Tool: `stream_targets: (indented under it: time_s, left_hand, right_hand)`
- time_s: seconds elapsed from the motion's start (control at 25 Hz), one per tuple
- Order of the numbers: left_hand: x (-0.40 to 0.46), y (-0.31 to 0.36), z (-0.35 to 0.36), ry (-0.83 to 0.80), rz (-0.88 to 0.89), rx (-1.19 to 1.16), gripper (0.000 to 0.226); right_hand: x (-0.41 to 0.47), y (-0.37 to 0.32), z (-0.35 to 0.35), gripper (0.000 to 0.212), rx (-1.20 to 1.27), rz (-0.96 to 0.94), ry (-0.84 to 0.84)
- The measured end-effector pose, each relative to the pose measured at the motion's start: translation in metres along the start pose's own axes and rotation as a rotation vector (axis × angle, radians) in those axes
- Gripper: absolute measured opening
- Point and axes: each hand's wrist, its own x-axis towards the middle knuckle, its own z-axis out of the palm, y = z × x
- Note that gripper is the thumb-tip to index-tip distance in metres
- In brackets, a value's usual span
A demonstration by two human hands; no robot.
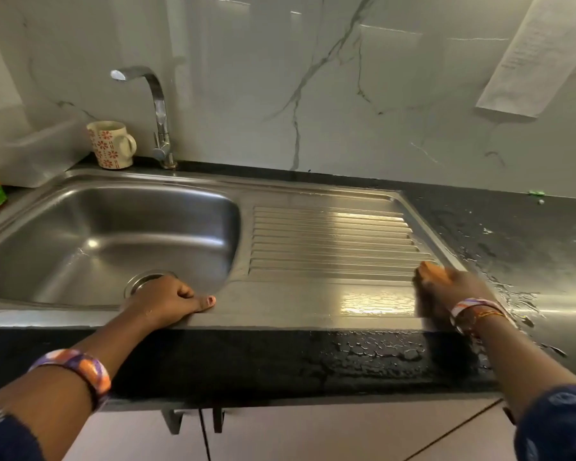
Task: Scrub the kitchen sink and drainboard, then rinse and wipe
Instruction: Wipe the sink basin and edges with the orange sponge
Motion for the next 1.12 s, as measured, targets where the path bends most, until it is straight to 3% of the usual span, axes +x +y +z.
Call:
stream_targets:
  time_s: [0.08,0.28,0.4,0.68,0.84,1.0,1.12]
  left_hand:
    - [-0.001,0.001,0.005,0.043,-0.004,0.037,0.054]
    - [-0.003,0.005,0.006,0.108,-0.048,0.082,0.056]
    - [-0.004,0.006,0.006,0.096,-0.046,0.081,0.054]
    - [-0.007,0.009,0.004,0.07,-0.058,0.077,0.051]
    - [-0.013,0.012,0.005,0.168,-0.123,0.035,0.047]
    - [-0.018,0.006,0.004,0.211,-0.204,-0.043,0.073]
    - [-0.01,0.003,-0.005,0.07,-0.254,-0.052,0.046]
  right_hand:
    - [0.011,-0.006,0.014,0.072,-0.099,-0.024,-0.172]
    - [0.014,-0.047,0.032,0.05,0.127,-0.176,-0.183]
    - [-0.025,-0.109,0.053,0.041,0.243,-0.423,-0.215]
    - [-0.102,-0.247,0.076,0.037,0.165,-0.91,-0.364]
    - [-0.124,-0.304,0.097,0.027,-0.207,-1.004,-0.284]
    - [-0.129,-0.321,0.105,0.024,-0.364,-1.047,-0.274]
    - [-0.133,-0.326,0.102,0.026,-0.415,-1.026,-0.325]
